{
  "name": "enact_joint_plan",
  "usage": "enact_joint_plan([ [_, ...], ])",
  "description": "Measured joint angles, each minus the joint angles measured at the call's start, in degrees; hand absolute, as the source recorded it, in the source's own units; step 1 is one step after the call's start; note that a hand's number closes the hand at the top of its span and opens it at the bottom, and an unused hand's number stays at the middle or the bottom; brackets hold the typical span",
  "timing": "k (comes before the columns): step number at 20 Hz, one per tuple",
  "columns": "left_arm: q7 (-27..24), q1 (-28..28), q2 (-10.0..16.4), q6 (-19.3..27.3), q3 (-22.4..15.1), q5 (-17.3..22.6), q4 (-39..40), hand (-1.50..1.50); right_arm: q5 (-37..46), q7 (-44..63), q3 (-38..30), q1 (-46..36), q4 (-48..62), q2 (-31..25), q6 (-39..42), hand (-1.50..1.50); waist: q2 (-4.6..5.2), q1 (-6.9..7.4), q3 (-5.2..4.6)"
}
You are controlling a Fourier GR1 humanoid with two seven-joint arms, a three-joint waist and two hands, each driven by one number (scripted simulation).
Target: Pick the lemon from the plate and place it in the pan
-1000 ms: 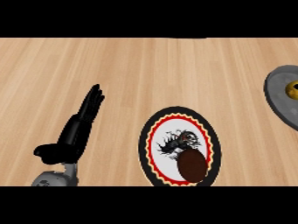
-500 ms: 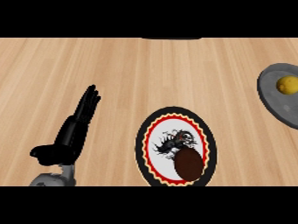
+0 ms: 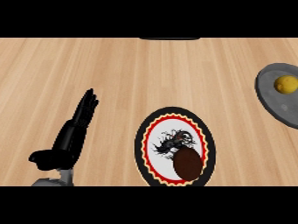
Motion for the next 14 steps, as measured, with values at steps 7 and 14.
enact_joint_plan([
  [7, 1.5, -1.1, -0.2, -0.6, 1.3, -0.3, -0.9, 0.0, -2.0, -1.7, 3.1, 3.5, -2.8, 0.5, 1.7, -1.5, -0.19, -0.35, -0.08],
  [14, 0.1, 0.4, -1.5, -0.7, 1.0, -1.7, 0.0, 0.0, -3.7, -2.1, 6.1, 6.4, -4.9, 1.4, 0.2, -1.5, -0.25, -0.47, -0.1],
])
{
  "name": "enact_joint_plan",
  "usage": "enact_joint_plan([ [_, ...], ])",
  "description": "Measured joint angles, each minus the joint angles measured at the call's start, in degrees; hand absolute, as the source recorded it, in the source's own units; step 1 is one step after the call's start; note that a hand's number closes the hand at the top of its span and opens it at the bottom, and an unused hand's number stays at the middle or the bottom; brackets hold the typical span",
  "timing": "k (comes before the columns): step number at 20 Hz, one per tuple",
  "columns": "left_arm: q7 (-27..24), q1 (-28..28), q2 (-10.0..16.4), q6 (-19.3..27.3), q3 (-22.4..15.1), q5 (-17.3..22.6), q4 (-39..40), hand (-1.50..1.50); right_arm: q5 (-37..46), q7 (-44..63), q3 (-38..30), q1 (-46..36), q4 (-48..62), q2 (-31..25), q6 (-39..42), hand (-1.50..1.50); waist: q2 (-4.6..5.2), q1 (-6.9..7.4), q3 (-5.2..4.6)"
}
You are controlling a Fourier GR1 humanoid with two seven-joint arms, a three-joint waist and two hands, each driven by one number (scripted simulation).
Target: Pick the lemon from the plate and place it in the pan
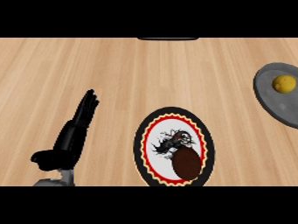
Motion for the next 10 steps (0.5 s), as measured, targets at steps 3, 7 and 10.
enact_joint_plan([
  [3, 0.1, -1.4, -0.7, 0.1, 0.4, -0.5, 1.2, 0.0, -0.7, 0.3, 1.4, 1.1, -1.5, 0.6, -1.5, -1.5, -0.03, -0.11, -0.02],
  [7, 1.1, -1.7, -0.1, -1.1, 1.6, 0.2, 0.3, 0.0, -2.1, 1.3, 2.6, 2.7, -3.1, 0.0, -1.6, -1.5, -0.05, -0.14, -0.01],
  [10, 2.2, -1.0, -0.7, -1.0, 1.0, -0.2, -0.9, 0.0, -1.9, 0.5, 3.6, 2.1, -2.3, -0.3, -3.5, -1.5, -0.02, 0.01, 0.0],
])
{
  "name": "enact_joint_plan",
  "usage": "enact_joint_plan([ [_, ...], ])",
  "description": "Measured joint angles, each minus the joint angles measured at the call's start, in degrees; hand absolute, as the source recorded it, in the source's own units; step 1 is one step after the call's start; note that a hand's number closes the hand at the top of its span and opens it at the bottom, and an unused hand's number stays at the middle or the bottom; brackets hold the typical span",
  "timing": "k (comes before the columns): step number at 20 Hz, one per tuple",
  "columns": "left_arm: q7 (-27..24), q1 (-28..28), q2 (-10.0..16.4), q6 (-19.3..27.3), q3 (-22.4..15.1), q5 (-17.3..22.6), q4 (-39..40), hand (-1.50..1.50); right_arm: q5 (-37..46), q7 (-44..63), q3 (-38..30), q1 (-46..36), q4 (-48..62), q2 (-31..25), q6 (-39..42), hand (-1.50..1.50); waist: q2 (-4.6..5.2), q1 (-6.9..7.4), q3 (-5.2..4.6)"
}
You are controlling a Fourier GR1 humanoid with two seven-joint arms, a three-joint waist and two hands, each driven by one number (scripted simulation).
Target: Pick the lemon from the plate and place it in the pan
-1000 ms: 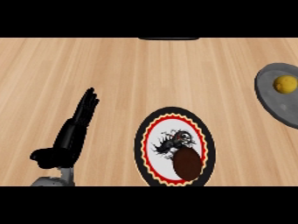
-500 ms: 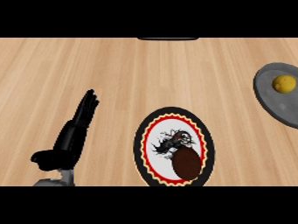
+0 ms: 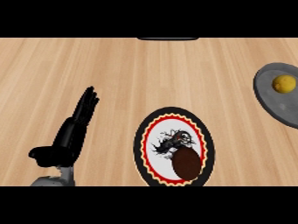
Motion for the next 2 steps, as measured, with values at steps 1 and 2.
enact_joint_plan([
  [1, -0.4, 0.2, 0.1, -0.3, 0.2, 0.1, 0.1, 0.0, -0.1, -0.1, 0.4, 0.1, -0.5, 0.2, -0.8, -1.5, -0.01, -0.02, -0.01],
  [2, 0.1, 0.2, 0.0, -0.1, 0.1, -0.2, -0.4, 0.0, -0.2, -0.1, 0.5, 0.0, -0.5, -0.4, -1.2, -1.5, 0.0, 0.0, 0.01],
])
